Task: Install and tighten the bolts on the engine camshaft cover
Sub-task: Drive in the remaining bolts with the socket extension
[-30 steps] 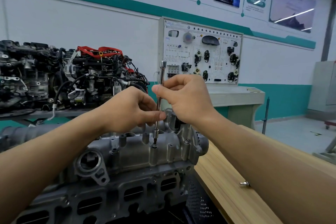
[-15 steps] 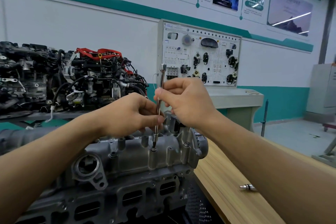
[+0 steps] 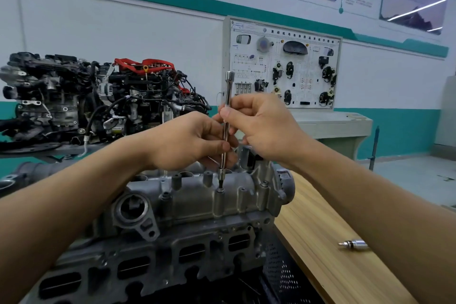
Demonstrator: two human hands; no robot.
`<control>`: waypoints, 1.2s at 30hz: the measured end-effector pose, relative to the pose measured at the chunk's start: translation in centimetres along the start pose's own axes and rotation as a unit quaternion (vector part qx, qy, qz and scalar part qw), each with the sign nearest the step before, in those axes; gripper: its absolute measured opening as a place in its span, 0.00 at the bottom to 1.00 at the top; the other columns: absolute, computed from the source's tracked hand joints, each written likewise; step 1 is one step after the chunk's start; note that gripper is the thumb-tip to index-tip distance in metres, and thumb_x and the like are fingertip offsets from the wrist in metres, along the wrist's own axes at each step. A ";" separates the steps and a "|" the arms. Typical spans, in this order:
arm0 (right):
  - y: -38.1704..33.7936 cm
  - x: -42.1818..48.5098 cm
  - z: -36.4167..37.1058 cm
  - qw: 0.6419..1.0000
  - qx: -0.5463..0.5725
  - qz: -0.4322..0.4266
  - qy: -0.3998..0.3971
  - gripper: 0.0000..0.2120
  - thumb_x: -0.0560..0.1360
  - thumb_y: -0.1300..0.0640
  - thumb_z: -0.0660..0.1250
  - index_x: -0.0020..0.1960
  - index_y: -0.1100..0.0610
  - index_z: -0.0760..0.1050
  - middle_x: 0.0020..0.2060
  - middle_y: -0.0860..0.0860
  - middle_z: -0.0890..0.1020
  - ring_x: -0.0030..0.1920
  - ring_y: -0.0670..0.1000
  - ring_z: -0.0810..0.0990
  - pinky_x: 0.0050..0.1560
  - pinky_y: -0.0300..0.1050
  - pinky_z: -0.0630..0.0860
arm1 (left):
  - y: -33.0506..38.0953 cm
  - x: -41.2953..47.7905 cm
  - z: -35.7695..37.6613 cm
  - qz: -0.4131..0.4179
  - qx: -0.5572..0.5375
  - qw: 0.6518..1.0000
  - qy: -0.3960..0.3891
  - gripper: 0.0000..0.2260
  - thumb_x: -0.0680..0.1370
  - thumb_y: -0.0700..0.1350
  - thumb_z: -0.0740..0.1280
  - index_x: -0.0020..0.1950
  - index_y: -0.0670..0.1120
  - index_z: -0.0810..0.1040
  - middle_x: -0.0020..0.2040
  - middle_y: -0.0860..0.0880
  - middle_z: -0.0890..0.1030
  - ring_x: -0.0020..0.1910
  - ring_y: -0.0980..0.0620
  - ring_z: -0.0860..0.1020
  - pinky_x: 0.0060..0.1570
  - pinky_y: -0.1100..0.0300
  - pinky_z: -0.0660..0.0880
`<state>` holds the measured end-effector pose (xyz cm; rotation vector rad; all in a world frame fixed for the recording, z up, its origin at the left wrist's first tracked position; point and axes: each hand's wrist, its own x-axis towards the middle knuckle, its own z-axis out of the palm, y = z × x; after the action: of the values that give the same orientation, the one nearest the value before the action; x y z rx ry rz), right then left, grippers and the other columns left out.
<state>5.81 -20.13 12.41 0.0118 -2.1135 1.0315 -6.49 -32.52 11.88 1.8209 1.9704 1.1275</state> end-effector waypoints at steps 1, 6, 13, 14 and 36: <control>0.0 0.0 0.0 1.000 -0.012 -0.005 0.017 0.08 0.80 0.59 0.67 0.45 0.60 0.83 0.27 0.46 0.82 0.28 0.42 0.77 0.27 0.32 0.72 | 0.0 0.0 0.1 0.000 -0.002 1.000 -0.001 0.09 0.81 0.39 0.65 0.57 0.38 0.81 0.50 0.45 0.87 0.49 0.49 0.86 0.47 0.59 0.83; 0.2 0.2 0.8 0.995 -0.036 -0.011 0.088 0.10 0.74 0.57 0.74 0.35 0.56 0.81 0.32 0.55 0.85 0.27 0.47 0.80 0.31 0.42 0.79 | 0.1 -0.1 0.2 0.014 0.028 0.997 0.072 0.15 0.72 0.49 0.74 0.46 0.36 0.84 0.39 0.42 0.87 0.39 0.47 0.87 0.40 0.56 0.84; 0.0 0.6 1.1 0.980 -0.108 -0.032 0.163 0.10 0.70 0.55 0.78 0.32 0.57 0.81 0.28 0.52 0.84 0.29 0.49 0.82 0.33 0.44 0.80 | 0.2 -0.2 0.1 0.036 0.050 0.994 0.094 0.13 0.74 0.45 0.74 0.41 0.33 0.82 0.35 0.40 0.85 0.36 0.44 0.86 0.43 0.47 0.84; 0.1 0.5 1.3 0.979 -0.109 -0.036 0.171 0.11 0.70 0.55 0.78 0.32 0.56 0.80 0.28 0.51 0.84 0.30 0.50 0.82 0.35 0.45 0.81 | 0.2 -0.2 0.1 0.036 0.054 0.994 0.090 0.13 0.75 0.44 0.74 0.41 0.33 0.82 0.35 0.41 0.85 0.37 0.44 0.86 0.43 0.46 0.83; -1.0 2.0 -1.7 0.998 -0.061 -0.004 0.019 0.12 0.75 0.54 0.74 0.36 0.61 0.81 0.29 0.55 0.84 0.28 0.50 0.80 0.34 0.52 0.80 | 0.7 -0.7 1.7 0.023 0.119 0.978 0.168 0.10 0.78 0.46 0.72 0.37 0.47 0.80 0.31 0.51 0.82 0.27 0.57 0.79 0.29 0.66 0.73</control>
<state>5.82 -19.02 14.97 -0.0585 -2.1360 0.8898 -4.76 -32.62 11.00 1.9010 2.3517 1.3386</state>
